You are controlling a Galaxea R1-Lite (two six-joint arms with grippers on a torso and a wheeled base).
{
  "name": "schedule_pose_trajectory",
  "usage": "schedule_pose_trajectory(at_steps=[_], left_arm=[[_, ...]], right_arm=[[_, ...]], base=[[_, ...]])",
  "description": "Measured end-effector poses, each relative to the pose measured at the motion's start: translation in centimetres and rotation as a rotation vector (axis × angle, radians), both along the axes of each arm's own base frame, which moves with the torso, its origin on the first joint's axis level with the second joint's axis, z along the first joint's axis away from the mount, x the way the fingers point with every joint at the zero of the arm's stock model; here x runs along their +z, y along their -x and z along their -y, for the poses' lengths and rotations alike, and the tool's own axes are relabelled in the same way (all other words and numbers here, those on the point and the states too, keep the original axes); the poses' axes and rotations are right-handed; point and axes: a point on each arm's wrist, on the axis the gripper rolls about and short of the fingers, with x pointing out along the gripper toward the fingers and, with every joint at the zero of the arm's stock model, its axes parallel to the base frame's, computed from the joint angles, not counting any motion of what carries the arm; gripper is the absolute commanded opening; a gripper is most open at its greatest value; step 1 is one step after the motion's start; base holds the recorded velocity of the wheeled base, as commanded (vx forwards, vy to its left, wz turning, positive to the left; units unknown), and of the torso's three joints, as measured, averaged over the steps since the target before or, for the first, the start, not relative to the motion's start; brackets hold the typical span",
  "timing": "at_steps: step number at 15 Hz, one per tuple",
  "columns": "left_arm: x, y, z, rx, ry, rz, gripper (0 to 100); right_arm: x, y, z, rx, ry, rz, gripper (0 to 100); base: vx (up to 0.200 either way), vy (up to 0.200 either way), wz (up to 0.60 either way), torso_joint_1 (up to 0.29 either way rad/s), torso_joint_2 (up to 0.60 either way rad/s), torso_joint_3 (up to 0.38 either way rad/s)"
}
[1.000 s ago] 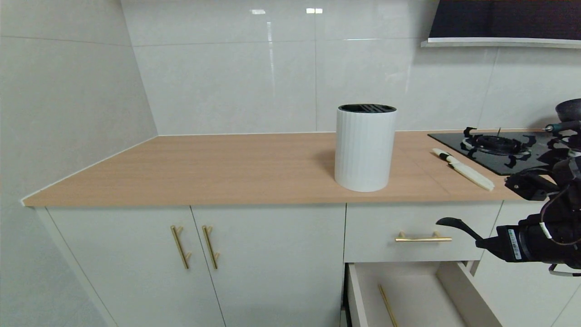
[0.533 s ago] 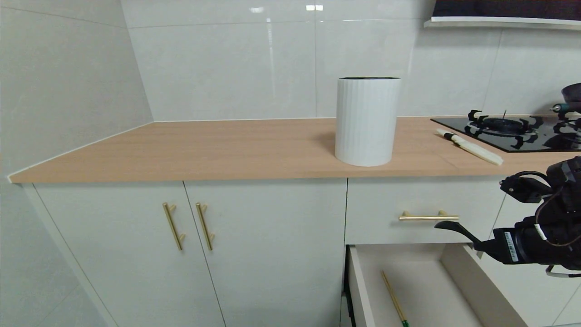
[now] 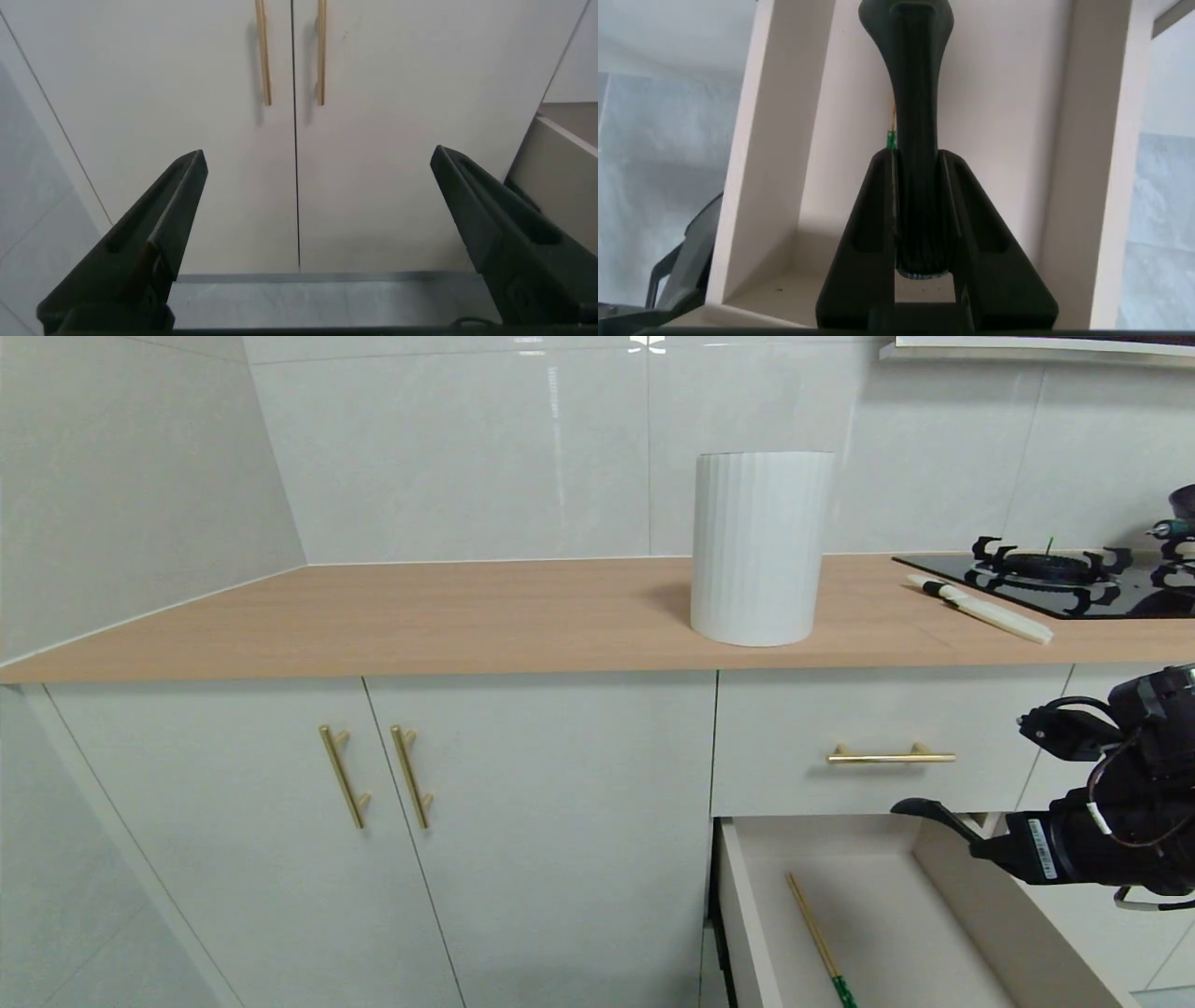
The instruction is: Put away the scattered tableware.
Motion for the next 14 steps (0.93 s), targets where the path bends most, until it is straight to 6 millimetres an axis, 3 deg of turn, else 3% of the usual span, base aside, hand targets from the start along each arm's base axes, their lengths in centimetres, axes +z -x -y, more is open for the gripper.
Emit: schedule_pose_trajectory(at_steps=[6,14], left_arm=[[0.0,0.0,0.0,0.000,0.000,0.000,100],[0.0,0.0,0.0,0.000,0.000,0.000,100]], right_arm=[[-2.5,-1.4,-0.3,0.055,0.048,-0.024,0],[-10.6,-5.9,-0.8,0.028,0.053,-0.199,0]], base=[[0.000,0.000,0.00,-0.046,0.08,0.047],[0.000,0.000,0.00,0.000,0.00,0.000]])
